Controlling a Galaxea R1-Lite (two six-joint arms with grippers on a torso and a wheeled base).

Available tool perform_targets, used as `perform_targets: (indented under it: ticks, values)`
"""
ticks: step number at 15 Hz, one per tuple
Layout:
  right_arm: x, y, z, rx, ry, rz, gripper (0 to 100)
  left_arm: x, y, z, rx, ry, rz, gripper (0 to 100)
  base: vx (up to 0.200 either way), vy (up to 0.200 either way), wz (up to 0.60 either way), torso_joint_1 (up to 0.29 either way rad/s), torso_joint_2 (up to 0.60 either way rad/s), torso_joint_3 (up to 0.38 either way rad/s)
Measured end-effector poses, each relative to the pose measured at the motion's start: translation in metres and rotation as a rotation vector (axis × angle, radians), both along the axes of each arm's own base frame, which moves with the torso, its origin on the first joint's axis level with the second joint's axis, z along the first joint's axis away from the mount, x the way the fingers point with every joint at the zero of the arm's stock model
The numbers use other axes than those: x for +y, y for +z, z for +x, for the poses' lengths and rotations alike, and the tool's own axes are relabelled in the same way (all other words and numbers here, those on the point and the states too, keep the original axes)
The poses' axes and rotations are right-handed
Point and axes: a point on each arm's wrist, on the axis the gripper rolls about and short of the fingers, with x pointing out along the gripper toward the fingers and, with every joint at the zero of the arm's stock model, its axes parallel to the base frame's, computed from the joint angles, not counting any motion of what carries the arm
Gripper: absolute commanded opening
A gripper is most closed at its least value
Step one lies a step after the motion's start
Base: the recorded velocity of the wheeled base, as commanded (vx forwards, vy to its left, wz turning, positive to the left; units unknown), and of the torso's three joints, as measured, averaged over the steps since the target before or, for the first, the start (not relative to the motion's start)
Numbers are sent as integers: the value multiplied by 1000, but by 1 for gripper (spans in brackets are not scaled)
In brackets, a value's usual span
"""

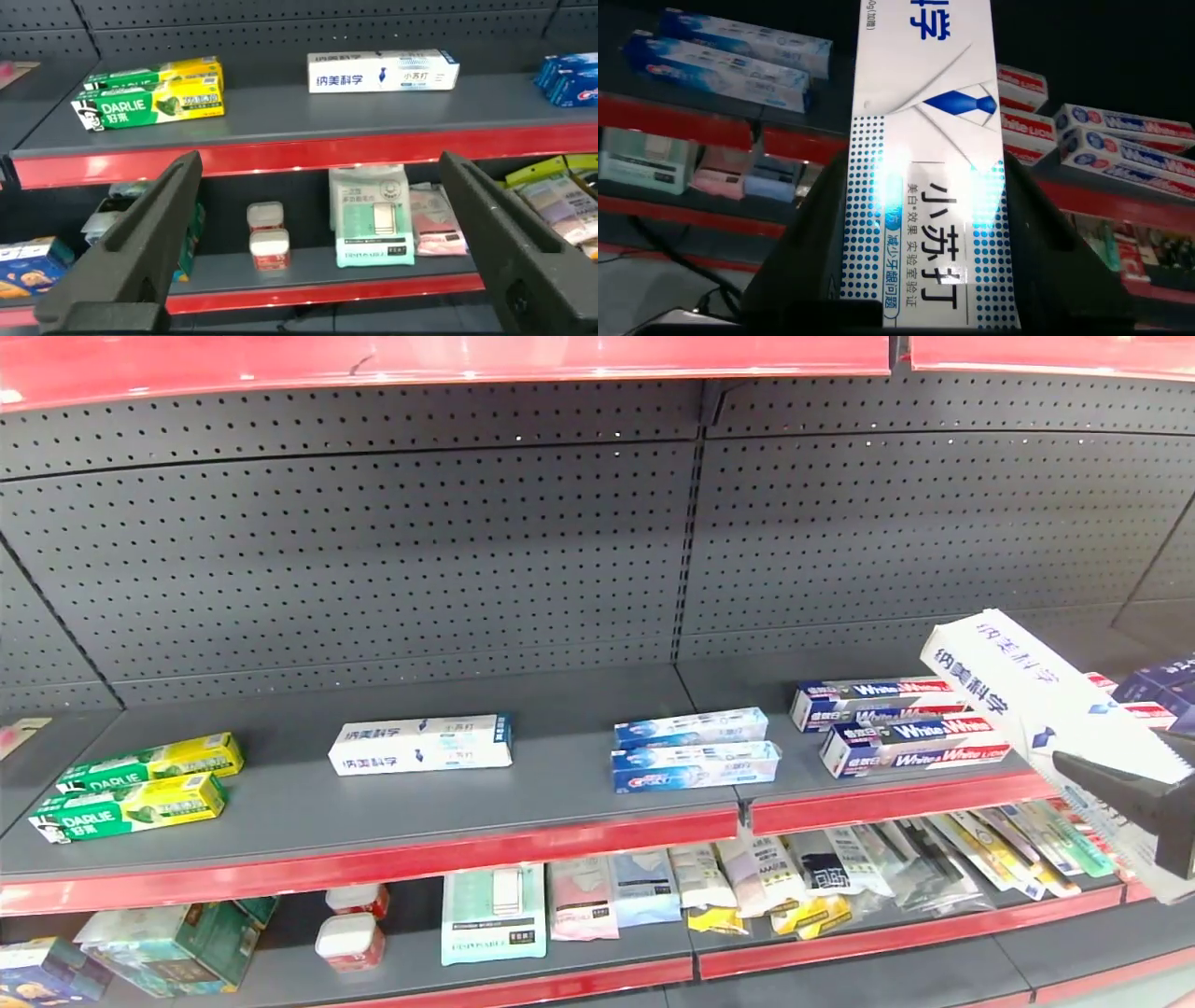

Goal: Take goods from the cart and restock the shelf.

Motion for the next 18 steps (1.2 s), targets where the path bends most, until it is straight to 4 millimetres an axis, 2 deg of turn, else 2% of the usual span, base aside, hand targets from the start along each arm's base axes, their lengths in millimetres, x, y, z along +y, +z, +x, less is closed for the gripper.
perform_targets:
  ticks: [3,7,9,11,13,14,18]
  values:
    - [2,-10,-11,20,59,50,0,0,0,0,-2,1,35,100,0,0,0,0,0,0]
    - [2,-9,-15,4,56,44,0,-1,2,1,17,-39,36,100,0,0,0,0,0,0]
    - [3,-3,-14,-16,57,43,0,-1,27,-2,-12,-60,11,100,0,0,0,0,0,0]
    - [3,-1,-13,-23,57,43,0,-1,65,4,-15,-69,-33,100,0,0,0,0,0,0]
    - [3,0,-12,-22,58,42,0,-1,101,27,32,-67,-67,100,0,0,0,0,0,0]
    - [3,0,-12,-22,57,42,0,-1,110,43,85,-61,-78,100,0,0,0,0,0,0]
    - [3,2,-10,-25,60,40,0,-1,121,115,286,-38,-99,100,0,0,0,0,0,0]
